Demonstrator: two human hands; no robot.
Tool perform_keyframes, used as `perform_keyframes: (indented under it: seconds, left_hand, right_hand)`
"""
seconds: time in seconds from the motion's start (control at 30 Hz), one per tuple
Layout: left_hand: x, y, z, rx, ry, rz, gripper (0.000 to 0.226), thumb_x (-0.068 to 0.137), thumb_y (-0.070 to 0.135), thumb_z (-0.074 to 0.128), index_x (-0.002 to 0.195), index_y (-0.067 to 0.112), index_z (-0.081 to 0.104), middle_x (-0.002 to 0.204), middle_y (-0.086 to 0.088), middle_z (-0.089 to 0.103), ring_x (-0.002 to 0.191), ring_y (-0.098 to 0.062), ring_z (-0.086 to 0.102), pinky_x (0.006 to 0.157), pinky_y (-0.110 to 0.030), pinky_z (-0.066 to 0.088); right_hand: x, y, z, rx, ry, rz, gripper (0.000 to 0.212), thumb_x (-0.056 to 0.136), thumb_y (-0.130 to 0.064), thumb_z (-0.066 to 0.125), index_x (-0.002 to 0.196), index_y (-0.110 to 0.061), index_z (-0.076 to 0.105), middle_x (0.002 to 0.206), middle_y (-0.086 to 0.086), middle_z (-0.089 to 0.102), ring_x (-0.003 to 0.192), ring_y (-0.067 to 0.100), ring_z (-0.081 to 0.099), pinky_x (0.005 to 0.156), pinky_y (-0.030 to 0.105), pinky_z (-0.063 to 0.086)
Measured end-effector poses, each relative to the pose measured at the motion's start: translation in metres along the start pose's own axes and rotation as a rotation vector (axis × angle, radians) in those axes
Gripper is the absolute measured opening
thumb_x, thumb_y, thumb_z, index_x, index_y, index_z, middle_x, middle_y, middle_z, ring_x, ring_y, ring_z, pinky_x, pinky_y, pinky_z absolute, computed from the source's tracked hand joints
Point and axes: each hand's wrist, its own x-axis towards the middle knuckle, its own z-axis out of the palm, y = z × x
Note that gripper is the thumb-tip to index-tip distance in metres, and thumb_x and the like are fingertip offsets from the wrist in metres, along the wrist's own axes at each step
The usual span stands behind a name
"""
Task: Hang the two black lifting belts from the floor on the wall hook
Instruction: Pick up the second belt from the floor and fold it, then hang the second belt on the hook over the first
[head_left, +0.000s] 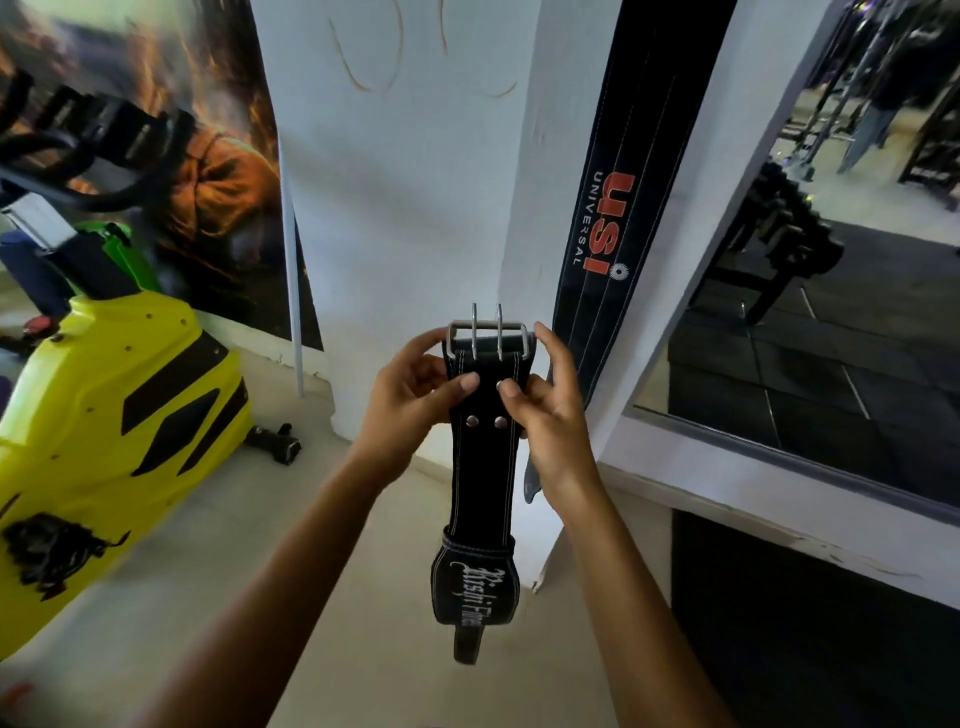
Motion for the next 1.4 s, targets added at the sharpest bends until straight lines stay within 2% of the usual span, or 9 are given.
perform_keyframes:
  seconds: [0.2, 0.5, 0.6, 0.7, 0.87, 1.0, 1.13, 1.27, 1.4]
  left_hand:
    - [0.009, -0.006, 0.014, -0.007, 0.043, -0.046, 0.055, 0.068, 0.032, 0.079, 0.117, 0.018, 0.060, 0.135, -0.008, 0.052, 0.124, -0.026, 0.054, 0.076, -0.053, 0.058]
    - [0.023, -0.004, 0.048, 0.053, 0.082, 0.085, 0.033, 0.069, 0.036, 0.078, 0.098, 0.021, 0.068, 0.095, -0.004, 0.074, 0.095, -0.025, 0.070, 0.087, -0.053, 0.055]
    - [0.027, 0.000, 0.057, -0.004, 0.063, 0.102, 0.029, 0.079, 0.019, 0.074, 0.105, 0.012, 0.064, 0.101, -0.010, 0.071, 0.095, -0.032, 0.070, 0.081, -0.053, 0.057]
    - [0.036, 0.011, 0.064, 0.010, 0.021, 0.155, 0.031, 0.081, 0.017, 0.071, 0.111, 0.011, 0.062, 0.103, -0.012, 0.070, 0.095, -0.031, 0.070, 0.080, -0.053, 0.057]
    - [0.075, 0.047, 0.076, 0.124, -0.012, 0.325, 0.043, 0.079, 0.026, 0.067, 0.122, 0.023, 0.060, 0.110, -0.008, 0.065, 0.099, -0.026, 0.068, 0.083, -0.053, 0.056]
    - [0.114, 0.079, 0.089, 0.166, 0.002, 0.438, 0.056, 0.087, 0.020, 0.067, 0.138, 0.030, 0.047, 0.115, -0.011, 0.062, 0.101, -0.026, 0.067, 0.084, -0.049, 0.057]
    - [0.151, 0.119, 0.095, 0.150, -0.005, 0.529, 0.057, 0.089, 0.016, 0.065, 0.141, 0.029, 0.045, 0.114, -0.010, 0.066, 0.101, -0.022, 0.069, 0.087, -0.049, 0.056]
    - [0.185, 0.173, 0.100, 0.136, -0.046, 0.636, 0.059, 0.090, 0.017, 0.063, 0.143, 0.031, 0.039, 0.115, -0.006, 0.066, 0.100, -0.020, 0.070, 0.084, -0.049, 0.057]
    - [0.219, 0.237, 0.109, 0.108, -0.042, 0.737, 0.063, 0.089, 0.021, 0.064, 0.145, 0.032, 0.036, 0.119, -0.009, 0.065, 0.098, -0.022, 0.070, 0.081, -0.051, 0.058]
  right_hand:
    - [0.005, -0.011, -0.015, 0.027, 0.011, 0.069, 0.045, 0.096, -0.005, 0.056, 0.131, -0.031, 0.044, 0.101, -0.014, 0.069, 0.094, 0.005, 0.067, 0.072, 0.023, 0.057]
    - [0.013, -0.014, -0.036, 0.040, 0.188, 0.076, 0.034, 0.091, -0.016, 0.066, 0.122, -0.026, 0.057, 0.113, 0.004, 0.068, 0.100, 0.010, 0.069, 0.070, 0.015, 0.054]
    - [0.020, -0.018, -0.043, -0.147, 0.188, 0.003, 0.029, 0.089, -0.025, 0.069, 0.109, -0.041, 0.055, 0.130, 0.001, 0.039, 0.122, 0.019, 0.048, 0.096, 0.028, 0.051]
    - [0.023, -0.024, -0.047, -0.143, 0.161, -0.152, 0.033, 0.091, -0.024, 0.066, 0.120, -0.034, 0.052, 0.132, -0.014, 0.045, 0.129, 0.014, 0.048, 0.104, 0.033, 0.048]
    - [0.052, -0.054, -0.053, -0.158, 0.201, -0.308, 0.038, 0.096, -0.028, 0.057, 0.133, -0.024, 0.050, 0.125, -0.009, 0.063, 0.113, -0.001, 0.060, 0.095, 0.017, 0.050]
    - [0.093, -0.089, -0.051, -0.228, 0.268, -0.403, 0.050, 0.097, -0.033, 0.054, 0.145, -0.026, 0.041, 0.138, -0.002, 0.056, 0.125, 0.010, 0.055, 0.102, 0.027, 0.049]
    - [0.126, -0.137, -0.049, -0.279, 0.324, -0.513, 0.053, 0.099, -0.024, 0.053, 0.148, -0.026, 0.035, 0.133, 0.000, 0.052, 0.119, 0.001, 0.051, 0.089, 0.000, 0.040]
    - [0.155, -0.198, -0.048, -0.357, 0.392, -0.638, 0.054, 0.097, -0.022, 0.057, 0.147, -0.026, 0.037, 0.123, 0.009, 0.055, 0.119, 0.019, 0.054, 0.103, 0.026, 0.043]
    - [0.180, -0.273, -0.049, -0.405, 0.430, -0.777, 0.053, 0.094, -0.018, 0.061, 0.144, -0.022, 0.044, 0.123, 0.010, 0.057, 0.116, 0.017, 0.055, 0.104, 0.029, 0.043]
